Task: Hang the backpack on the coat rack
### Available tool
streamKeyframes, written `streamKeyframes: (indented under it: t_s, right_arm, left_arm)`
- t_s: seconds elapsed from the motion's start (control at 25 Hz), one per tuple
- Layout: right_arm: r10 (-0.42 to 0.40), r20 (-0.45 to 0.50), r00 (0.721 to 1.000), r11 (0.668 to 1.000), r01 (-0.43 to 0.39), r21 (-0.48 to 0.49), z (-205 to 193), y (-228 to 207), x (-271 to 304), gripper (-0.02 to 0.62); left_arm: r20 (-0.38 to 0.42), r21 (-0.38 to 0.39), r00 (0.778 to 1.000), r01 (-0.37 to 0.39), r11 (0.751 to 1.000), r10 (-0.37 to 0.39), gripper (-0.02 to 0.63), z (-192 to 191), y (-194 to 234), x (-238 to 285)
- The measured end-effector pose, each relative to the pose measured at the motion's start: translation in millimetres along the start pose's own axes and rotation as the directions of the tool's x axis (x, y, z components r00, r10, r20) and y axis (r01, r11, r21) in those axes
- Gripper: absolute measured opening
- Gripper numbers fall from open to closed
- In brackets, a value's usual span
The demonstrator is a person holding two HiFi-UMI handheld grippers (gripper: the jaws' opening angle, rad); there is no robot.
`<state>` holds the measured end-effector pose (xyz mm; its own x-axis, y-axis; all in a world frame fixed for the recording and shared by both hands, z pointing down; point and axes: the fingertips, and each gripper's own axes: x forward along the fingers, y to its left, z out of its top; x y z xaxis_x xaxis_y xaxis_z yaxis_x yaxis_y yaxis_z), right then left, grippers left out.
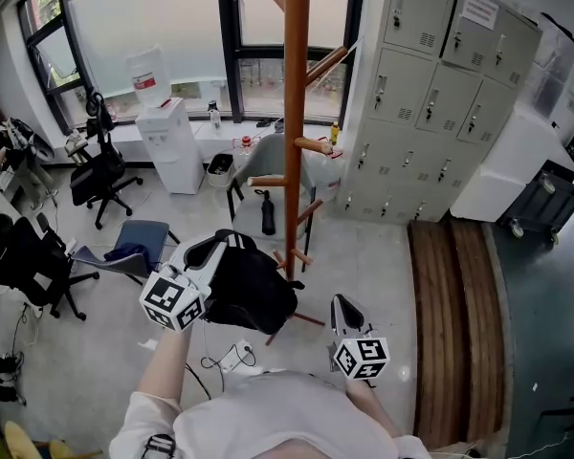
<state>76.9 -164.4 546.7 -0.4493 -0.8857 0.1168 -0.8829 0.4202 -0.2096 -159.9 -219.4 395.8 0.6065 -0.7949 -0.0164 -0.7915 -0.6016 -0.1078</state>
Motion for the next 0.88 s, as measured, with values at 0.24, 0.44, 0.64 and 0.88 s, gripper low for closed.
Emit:
streamKeyframes:
  t_s: [0.24,0.44,0.64,0.88]
  right_arm:
    - [-0.002,-0.007,1.0,1.0,0.002,-0.002,-2,0,5,0.008]
    - [-0.002,-0.011,1.0,1.0,0.002,-0.005,-2,0,8,0.008]
    - [-0.005,-0.014,1.0,1.0,0.005,-0.007,0,1,10,0.008]
    - [-0.023,-0.024,0.999,1.0,0.024,0.001,-3,-4,11,0.008]
  left_arm:
    - [0.018,0.012,0.999,0.037,0.999,-0.037,0.02,22,12,15]
    - [0.043,0.057,0.997,0.066,0.996,-0.068,0.021,47,15,25]
    - [0.033,0.117,0.996,0.078,0.99,-0.082,0.021,63,21,41]
    - [0.029,0.135,0.994,0.099,0.986,-0.104,0.021,73,29,61]
